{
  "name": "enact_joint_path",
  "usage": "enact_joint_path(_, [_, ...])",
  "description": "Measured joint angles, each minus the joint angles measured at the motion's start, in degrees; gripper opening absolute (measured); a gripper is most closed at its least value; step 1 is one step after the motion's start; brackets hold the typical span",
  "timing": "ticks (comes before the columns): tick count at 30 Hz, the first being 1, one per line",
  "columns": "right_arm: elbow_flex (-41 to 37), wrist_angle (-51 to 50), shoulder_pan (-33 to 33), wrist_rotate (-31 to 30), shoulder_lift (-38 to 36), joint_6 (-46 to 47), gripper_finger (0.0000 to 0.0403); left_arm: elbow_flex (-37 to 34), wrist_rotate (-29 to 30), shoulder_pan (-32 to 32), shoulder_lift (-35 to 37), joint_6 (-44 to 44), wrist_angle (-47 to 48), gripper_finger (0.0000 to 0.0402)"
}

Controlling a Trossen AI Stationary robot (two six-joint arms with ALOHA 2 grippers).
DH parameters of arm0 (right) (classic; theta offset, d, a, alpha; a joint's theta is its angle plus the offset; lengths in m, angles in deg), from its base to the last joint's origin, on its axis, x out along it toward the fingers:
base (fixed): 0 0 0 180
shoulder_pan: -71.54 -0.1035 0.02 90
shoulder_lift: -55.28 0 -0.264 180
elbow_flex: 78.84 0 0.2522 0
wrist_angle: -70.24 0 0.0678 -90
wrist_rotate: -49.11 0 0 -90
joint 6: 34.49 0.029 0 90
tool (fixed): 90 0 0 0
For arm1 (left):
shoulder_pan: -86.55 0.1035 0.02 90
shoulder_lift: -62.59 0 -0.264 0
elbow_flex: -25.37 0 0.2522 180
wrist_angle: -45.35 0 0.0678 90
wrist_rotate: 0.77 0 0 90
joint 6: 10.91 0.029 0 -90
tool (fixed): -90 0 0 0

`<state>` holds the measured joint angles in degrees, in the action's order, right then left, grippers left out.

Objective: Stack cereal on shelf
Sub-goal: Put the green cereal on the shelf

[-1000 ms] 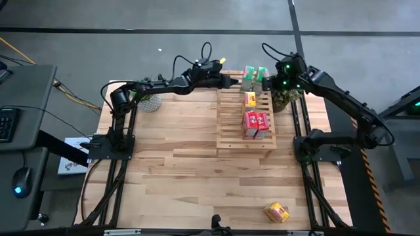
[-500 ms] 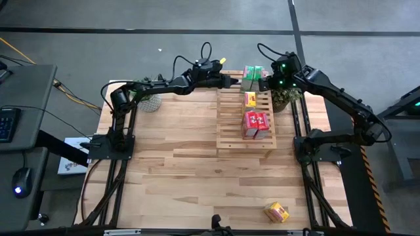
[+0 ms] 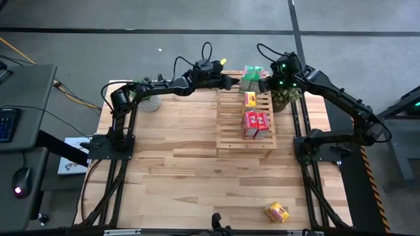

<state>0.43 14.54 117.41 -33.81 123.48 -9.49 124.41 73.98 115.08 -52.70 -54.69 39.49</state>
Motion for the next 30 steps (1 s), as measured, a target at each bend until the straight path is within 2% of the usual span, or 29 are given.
enact_joint_path(4, [0.0, -0.6, 0.0, 0.0, -0.7, 0.2, 0.0000, -0.1, -2.8, 2.5, 0.8, 0.5, 0.6, 0.0000])
enact_joint_path(10, [0.0, -0.7, 0.8, -0.5, -3.1, 0.1, 0.0000, 0.0, -3.8, 7.0, 4.3, 4.4, 2.8, 0.0000])
enact_joint_path(15, [0.0, -2.1, 1.7, -0.3, -4.1, 0.0, 0.0000, 0.0, -6.5, 7.4, 6.1, 9.1, 3.4, 0.0000])
enact_joint_path(20, [0.0, -2.2, 3.0, -0.2, -4.1, 0.0, 0.0000, 0.0, -4.6, 4.3, 6.0, 12.3, 3.4, 0.0000])
enact_joint_path(26, [0.0, -0.6, 3.4, -0.1, -4.1, 1.7, 0.0000, 0.0, 3.5, 1.1, 5.4, 16.0, 5.4, 0.0000])
enact_joint_path(30, [0.0, 1.9, 3.4, 0.9, -4.1, 2.3, 0.0000, 0.0, 4.3, 0.3, 5.4, 16.4, 5.8, 0.0000])
